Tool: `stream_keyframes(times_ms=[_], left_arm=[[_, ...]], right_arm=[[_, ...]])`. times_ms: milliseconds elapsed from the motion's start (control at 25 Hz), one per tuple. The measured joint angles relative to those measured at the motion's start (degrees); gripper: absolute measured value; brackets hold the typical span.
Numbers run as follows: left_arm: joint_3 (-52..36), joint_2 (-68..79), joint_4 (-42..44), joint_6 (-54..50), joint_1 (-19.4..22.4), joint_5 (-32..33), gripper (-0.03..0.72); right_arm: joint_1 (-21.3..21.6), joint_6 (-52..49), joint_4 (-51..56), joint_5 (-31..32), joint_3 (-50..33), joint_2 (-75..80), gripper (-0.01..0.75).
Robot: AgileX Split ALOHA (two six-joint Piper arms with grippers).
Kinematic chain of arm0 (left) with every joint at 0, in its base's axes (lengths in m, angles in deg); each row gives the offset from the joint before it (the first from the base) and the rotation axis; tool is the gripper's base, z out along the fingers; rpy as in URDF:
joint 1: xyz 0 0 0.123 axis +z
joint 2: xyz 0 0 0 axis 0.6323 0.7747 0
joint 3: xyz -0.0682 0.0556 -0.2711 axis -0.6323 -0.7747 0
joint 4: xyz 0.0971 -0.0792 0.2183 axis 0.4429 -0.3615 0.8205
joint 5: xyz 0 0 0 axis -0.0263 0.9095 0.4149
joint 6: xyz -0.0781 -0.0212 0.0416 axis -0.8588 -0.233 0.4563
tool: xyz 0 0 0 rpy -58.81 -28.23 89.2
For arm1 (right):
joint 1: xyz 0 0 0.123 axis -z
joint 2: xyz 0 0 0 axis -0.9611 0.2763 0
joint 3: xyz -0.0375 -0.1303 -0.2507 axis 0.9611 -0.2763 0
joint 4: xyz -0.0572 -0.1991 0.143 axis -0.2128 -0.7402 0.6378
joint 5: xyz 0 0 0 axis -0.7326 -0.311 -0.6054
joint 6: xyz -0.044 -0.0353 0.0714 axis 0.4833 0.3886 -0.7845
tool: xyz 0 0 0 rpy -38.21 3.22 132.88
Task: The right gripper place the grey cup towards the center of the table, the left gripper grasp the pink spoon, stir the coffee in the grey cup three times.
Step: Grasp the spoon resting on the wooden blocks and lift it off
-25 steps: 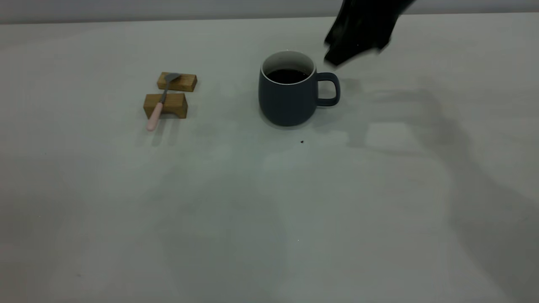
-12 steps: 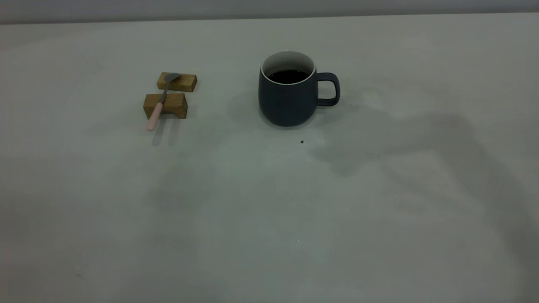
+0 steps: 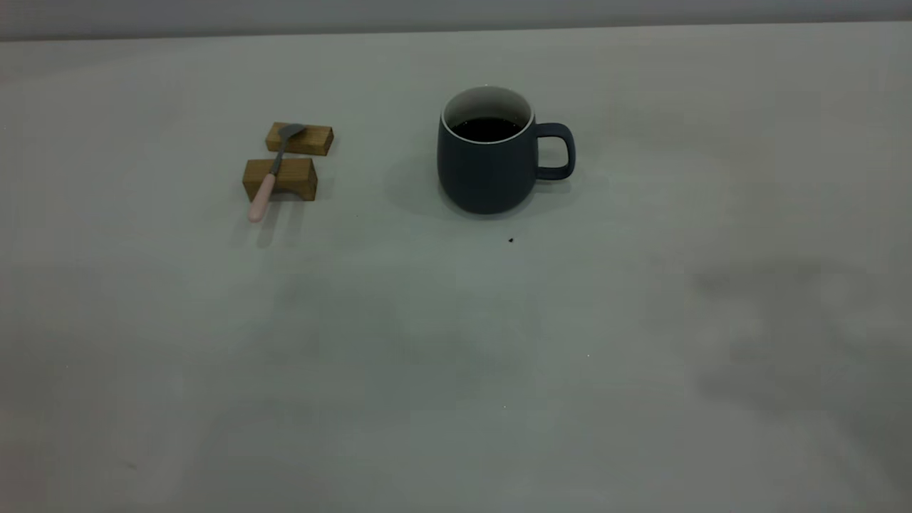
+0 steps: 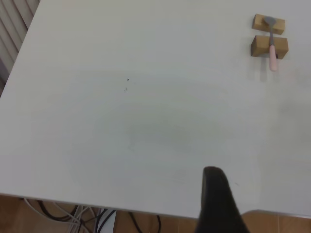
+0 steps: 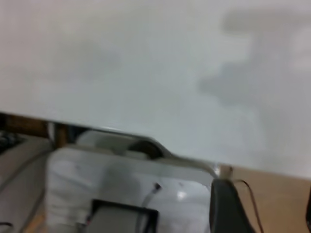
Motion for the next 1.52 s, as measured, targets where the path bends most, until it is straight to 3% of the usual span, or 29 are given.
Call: stream_keyframes(times_ms=[280, 560, 880, 1080, 1520], left_arm=[[0.0, 0.0, 0.0, 0.0, 0.0, 0.0, 0.529], [0.0, 0.0, 0.0, 0.0, 0.0, 0.0, 0.529], [0.0, 0.0, 0.0, 0.0, 0.0, 0.0, 0.529], [0.0, 0.0, 0.0, 0.0, 0.0, 0.0, 0.529], [0.0, 0.0, 0.0, 0.0, 0.0, 0.0, 0.529]], right_arm=[[0.2, -1.0, -9.4, -1.9, -22.0, -24.3, 0.429], [4.2, -1.3, -10.9, -6.7, -35.2, -40.8, 0.429], [5.2, -1.2, -11.7, -6.3, -36.2, -59.8, 0.429], [8.3, -1.2, -12.1, -5.8, -36.2, -71.3, 0.429], [9.9, -1.2, -12.3, -5.4, -36.2, -73.4, 0.429]])
